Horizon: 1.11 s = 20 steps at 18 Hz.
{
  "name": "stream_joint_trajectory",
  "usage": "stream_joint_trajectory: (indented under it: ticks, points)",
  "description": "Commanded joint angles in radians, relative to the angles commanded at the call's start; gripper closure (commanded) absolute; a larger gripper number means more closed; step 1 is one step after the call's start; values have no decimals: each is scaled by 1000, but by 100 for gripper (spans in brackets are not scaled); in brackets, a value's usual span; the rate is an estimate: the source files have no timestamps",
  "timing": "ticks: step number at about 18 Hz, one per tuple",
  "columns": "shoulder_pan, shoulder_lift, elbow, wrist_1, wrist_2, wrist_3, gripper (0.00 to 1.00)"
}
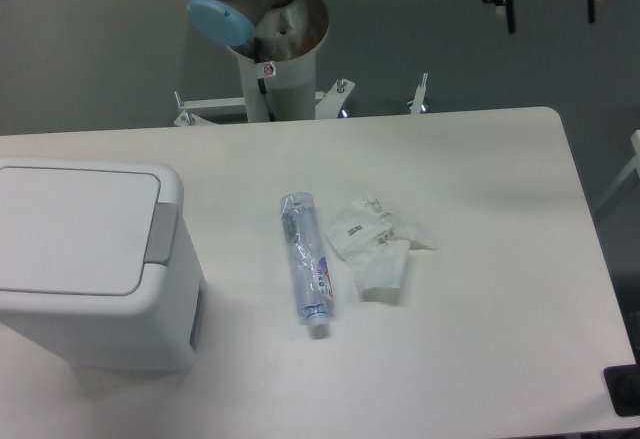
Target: Open the trash can
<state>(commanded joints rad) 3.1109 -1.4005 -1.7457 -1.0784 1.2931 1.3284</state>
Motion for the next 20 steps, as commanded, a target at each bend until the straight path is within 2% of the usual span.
stream_joint_trajectory:
  ticks: [5, 7, 14, 20]
  points:
    - [-2, 5, 2, 0, -2, -6, 0]
    - [-12, 9, 2, -2, -5, -66, 0]
    - [-188, 12, 11, 6, 0, -438, 0]
    - [-349, -12, 12, 92, -8, -777, 0]
